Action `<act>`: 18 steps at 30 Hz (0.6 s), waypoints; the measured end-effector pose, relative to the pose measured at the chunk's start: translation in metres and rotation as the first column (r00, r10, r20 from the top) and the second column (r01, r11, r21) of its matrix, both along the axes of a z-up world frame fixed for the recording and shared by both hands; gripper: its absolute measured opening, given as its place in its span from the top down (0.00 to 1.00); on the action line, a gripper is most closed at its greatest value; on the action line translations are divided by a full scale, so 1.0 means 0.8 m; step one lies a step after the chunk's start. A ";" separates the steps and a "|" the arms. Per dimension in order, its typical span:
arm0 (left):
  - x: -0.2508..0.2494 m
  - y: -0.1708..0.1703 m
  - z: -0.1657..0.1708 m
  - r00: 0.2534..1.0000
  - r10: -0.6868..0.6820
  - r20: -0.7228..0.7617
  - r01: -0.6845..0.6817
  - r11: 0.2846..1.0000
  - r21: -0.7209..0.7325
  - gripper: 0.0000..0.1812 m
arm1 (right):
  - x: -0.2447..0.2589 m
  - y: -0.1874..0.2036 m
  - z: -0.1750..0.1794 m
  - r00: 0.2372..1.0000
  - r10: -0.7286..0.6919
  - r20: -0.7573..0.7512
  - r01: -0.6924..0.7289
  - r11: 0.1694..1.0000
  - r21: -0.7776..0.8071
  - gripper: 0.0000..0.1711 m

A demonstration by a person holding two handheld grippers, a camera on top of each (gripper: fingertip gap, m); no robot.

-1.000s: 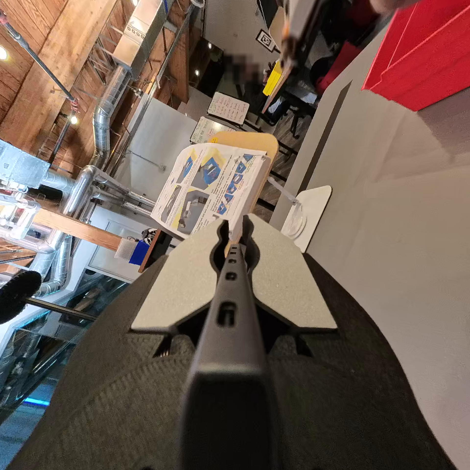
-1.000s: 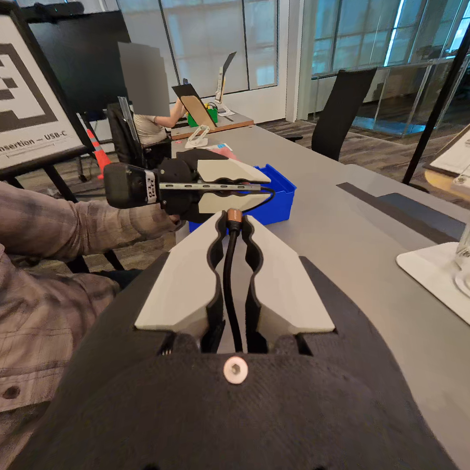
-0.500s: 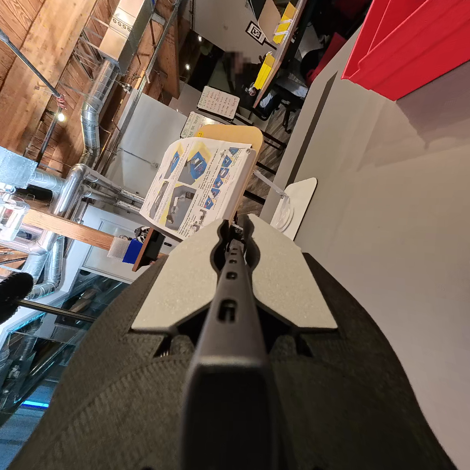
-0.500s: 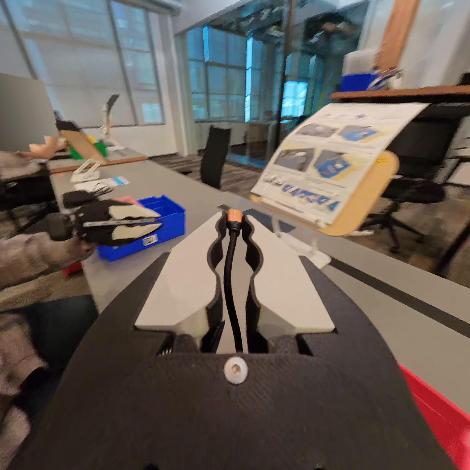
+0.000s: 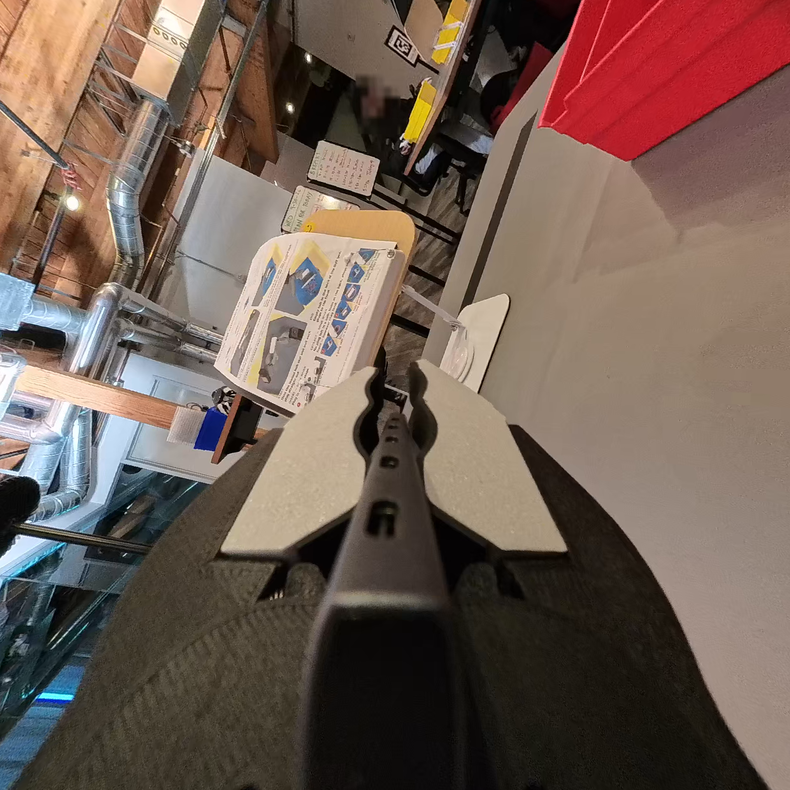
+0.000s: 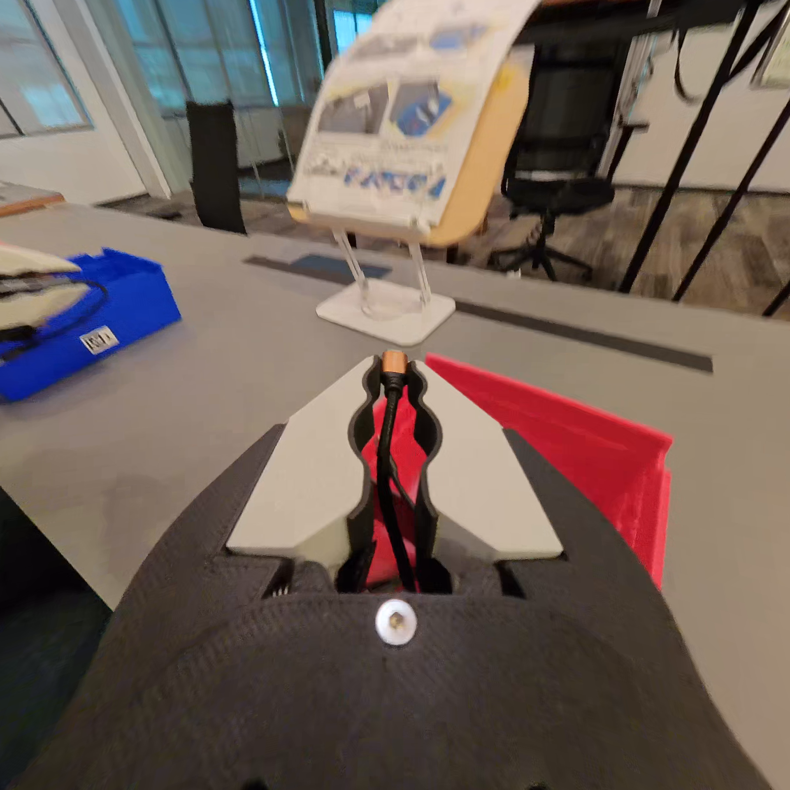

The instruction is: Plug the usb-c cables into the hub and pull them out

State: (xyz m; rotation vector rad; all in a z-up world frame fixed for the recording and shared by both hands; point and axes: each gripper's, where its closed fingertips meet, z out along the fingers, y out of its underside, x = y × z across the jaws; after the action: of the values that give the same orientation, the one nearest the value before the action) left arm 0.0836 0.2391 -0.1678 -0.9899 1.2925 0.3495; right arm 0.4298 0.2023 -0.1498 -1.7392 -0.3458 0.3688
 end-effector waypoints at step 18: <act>0.004 -0.004 -0.011 1.000 -0.006 -0.026 0.006 1.000 -0.016 0.94 | 0.029 -0.045 -0.163 0.775 0.299 0.557 0.059 0.843 -0.535 0.73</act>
State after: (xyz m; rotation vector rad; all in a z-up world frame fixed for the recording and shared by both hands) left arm 0.0870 0.2358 -0.1766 -0.9978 1.3238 0.3487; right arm 0.4532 0.1660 -0.2800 -2.3789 -0.9204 -0.0586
